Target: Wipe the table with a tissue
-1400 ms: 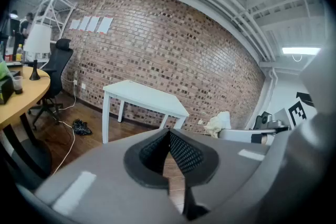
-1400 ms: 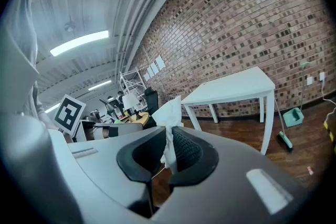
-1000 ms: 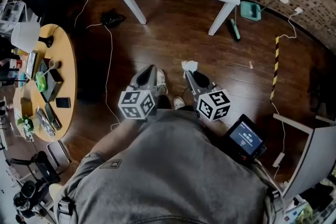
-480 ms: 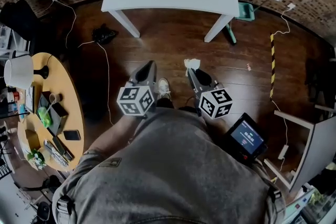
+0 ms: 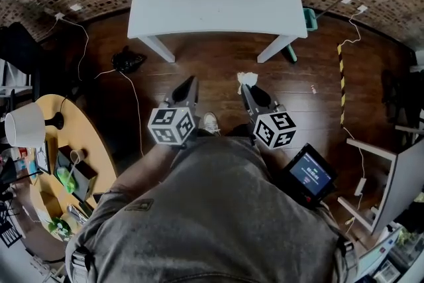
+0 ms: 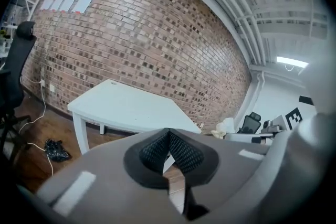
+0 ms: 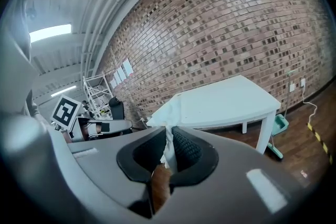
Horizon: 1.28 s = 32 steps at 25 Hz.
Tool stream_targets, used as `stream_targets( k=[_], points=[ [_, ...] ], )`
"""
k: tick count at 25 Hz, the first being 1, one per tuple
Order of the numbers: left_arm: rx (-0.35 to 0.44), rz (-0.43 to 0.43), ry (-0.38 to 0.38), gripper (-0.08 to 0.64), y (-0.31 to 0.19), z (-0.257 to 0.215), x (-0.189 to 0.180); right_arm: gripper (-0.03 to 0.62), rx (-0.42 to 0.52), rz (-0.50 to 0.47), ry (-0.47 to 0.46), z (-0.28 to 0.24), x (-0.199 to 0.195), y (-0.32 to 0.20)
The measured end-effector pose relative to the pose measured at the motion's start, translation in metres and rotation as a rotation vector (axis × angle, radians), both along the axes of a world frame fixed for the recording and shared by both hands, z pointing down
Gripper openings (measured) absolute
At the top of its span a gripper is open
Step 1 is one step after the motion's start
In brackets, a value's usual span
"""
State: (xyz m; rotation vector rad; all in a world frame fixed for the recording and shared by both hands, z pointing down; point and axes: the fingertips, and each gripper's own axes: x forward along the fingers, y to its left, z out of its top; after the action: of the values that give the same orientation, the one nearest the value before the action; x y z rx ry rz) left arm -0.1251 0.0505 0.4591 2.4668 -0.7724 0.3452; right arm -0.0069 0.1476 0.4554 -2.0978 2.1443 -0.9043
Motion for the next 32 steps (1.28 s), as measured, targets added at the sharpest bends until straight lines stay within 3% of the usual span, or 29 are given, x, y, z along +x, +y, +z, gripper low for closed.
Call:
stream_targets(
  k=[13, 25, 32],
  points=[
    [-0.015, -0.015, -0.038, 0.002, -0.053, 0.014, 0.034, 0.044, -0.016, -0.006, -0.042, 0.021, 0.038, -0.055],
    [-0.018, -0.100, -0.099, 0.002, -0.127, 0.016, 0.119, 0.044, -0.004, -0.086, -0.049, 0.025, 0.143, -0.145],
    [-0.024, -0.168, -0.132, 0.002, -0.153, 0.015, 0.142, 0.044, -0.029, -0.151, -0.060, 0.037, 0.176, -0.181]
  ],
)
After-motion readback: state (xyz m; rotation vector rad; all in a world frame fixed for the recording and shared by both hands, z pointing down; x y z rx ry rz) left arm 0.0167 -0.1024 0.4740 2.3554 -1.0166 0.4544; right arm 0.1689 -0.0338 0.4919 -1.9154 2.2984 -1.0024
